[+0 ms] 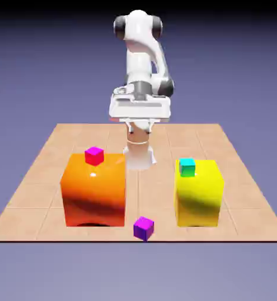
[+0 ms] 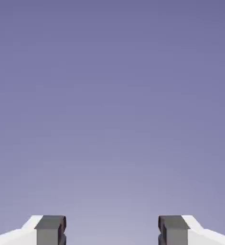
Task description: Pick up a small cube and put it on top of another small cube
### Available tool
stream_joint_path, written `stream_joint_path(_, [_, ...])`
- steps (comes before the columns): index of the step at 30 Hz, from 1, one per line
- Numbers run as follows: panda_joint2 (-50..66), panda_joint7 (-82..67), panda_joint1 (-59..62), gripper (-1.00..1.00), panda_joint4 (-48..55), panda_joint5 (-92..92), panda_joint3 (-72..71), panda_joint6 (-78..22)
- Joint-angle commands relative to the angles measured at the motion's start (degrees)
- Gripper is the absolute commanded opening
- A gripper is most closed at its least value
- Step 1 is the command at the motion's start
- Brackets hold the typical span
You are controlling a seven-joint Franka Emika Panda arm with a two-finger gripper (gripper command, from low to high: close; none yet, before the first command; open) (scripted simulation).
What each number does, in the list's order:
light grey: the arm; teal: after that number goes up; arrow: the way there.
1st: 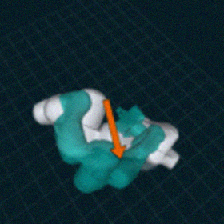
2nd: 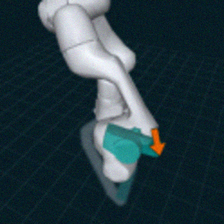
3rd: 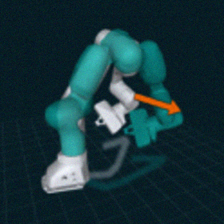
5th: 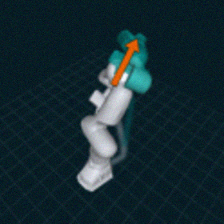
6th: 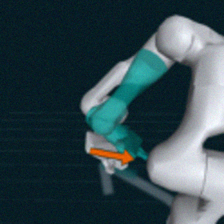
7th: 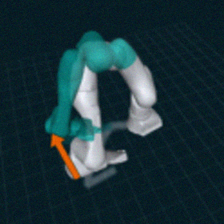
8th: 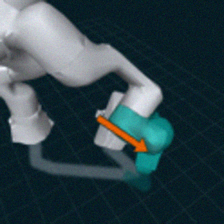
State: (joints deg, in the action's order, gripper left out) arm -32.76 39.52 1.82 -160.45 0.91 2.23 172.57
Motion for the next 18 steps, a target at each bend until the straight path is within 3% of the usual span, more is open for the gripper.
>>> stream_joint_path(1, [-0.1,-2.4,2.1,0.00,0.5,0.8,1.9,-1.2])
stream_joint_path(18, [-1.6,-43.9,37.4,0.00,8.2,13.5,33.3,-21.4])
